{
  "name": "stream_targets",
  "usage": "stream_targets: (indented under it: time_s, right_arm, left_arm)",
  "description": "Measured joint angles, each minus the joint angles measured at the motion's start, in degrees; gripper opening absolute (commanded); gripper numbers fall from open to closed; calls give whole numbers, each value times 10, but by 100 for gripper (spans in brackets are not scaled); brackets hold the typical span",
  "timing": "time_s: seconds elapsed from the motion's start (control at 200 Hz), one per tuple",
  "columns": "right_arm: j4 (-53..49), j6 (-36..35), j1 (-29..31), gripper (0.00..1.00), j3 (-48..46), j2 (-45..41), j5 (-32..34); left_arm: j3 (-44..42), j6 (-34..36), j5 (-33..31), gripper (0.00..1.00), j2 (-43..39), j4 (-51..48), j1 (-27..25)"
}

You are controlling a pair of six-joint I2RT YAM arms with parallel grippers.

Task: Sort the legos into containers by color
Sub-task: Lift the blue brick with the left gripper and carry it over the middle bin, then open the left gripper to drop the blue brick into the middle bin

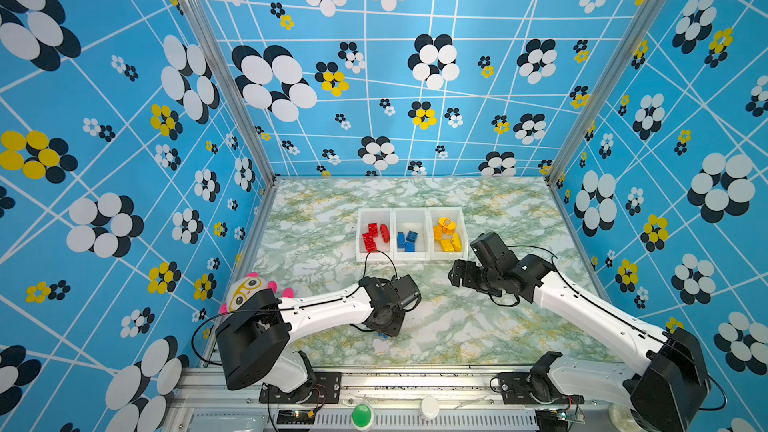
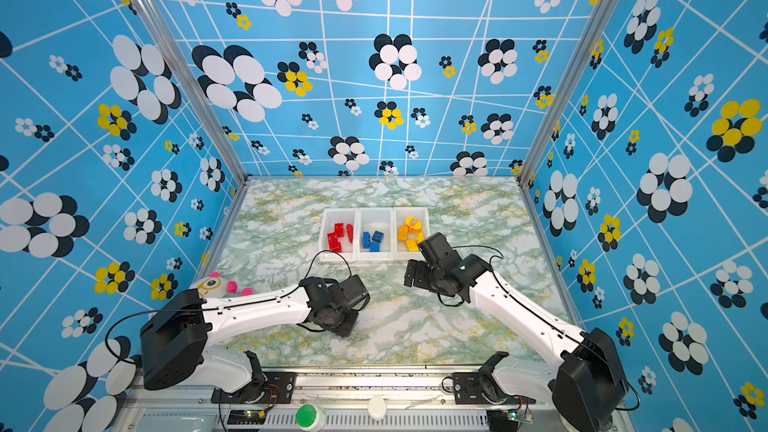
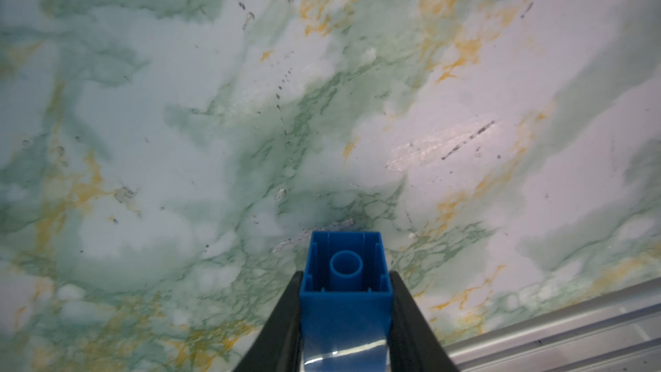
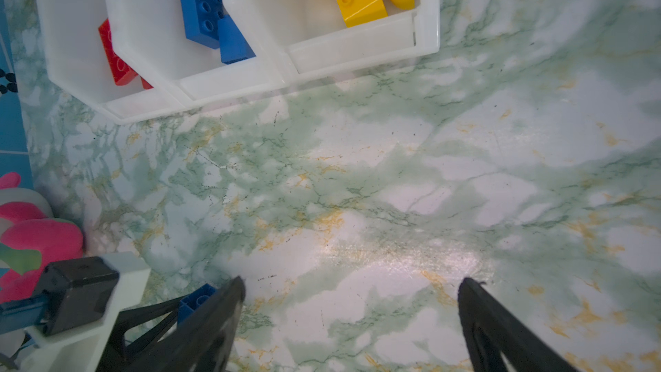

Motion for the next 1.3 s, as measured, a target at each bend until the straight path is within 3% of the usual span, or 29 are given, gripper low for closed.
stream_targets:
  time_s: [0.545, 1.304]
  right_arm:
    - [0, 5, 0, 97, -4, -26, 0]
    - [0, 8, 0, 98, -12, -43, 0]
  left_arm:
    - [149, 27, -17, 30, 6, -9, 53]
    - [396, 119, -17, 26, 199, 11, 172]
